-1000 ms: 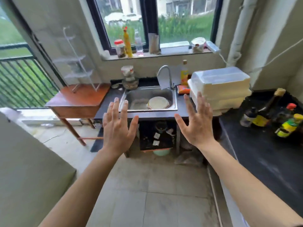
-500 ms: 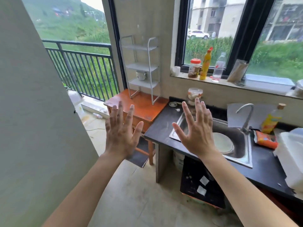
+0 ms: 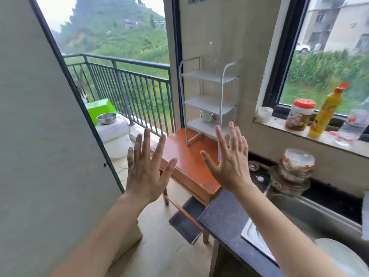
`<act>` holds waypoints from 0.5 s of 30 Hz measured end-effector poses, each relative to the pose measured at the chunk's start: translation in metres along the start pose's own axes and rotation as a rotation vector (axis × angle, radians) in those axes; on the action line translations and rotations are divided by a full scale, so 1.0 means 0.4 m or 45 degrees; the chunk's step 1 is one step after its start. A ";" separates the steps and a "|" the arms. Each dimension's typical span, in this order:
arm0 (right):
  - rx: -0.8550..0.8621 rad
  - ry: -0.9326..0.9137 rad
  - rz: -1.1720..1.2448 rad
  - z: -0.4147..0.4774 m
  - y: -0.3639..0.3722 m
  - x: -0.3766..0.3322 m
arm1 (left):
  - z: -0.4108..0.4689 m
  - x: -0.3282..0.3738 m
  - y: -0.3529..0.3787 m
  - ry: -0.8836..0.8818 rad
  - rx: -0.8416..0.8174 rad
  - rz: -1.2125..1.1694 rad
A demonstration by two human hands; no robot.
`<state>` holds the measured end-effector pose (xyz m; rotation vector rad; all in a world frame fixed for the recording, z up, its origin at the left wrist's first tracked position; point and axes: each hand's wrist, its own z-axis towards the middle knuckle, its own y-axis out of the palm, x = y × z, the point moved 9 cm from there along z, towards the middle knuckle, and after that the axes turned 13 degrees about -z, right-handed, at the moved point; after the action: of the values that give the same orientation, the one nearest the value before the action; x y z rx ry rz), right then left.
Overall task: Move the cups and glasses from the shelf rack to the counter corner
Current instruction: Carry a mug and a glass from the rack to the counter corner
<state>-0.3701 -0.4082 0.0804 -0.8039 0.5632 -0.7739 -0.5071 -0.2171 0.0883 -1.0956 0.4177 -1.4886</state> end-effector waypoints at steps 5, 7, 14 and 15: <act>-0.027 -0.087 0.019 0.163 0.168 -0.064 | 0.166 -0.191 0.077 -0.066 -0.006 -0.010; -0.035 -0.070 0.002 0.219 0.238 -0.067 | 0.244 -0.260 0.135 -0.078 -0.035 -0.070; -0.179 0.235 -0.056 0.388 0.502 -0.037 | 0.510 -0.453 0.400 -0.021 -0.368 -0.279; -0.209 0.289 -0.042 0.400 0.538 -0.034 | 0.536 -0.470 0.436 -0.017 -0.435 -0.302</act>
<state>-0.1825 -0.2324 0.0024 -0.8836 0.8262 -0.8632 -0.2563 -0.0214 -0.0140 -1.4646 0.5624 -1.6541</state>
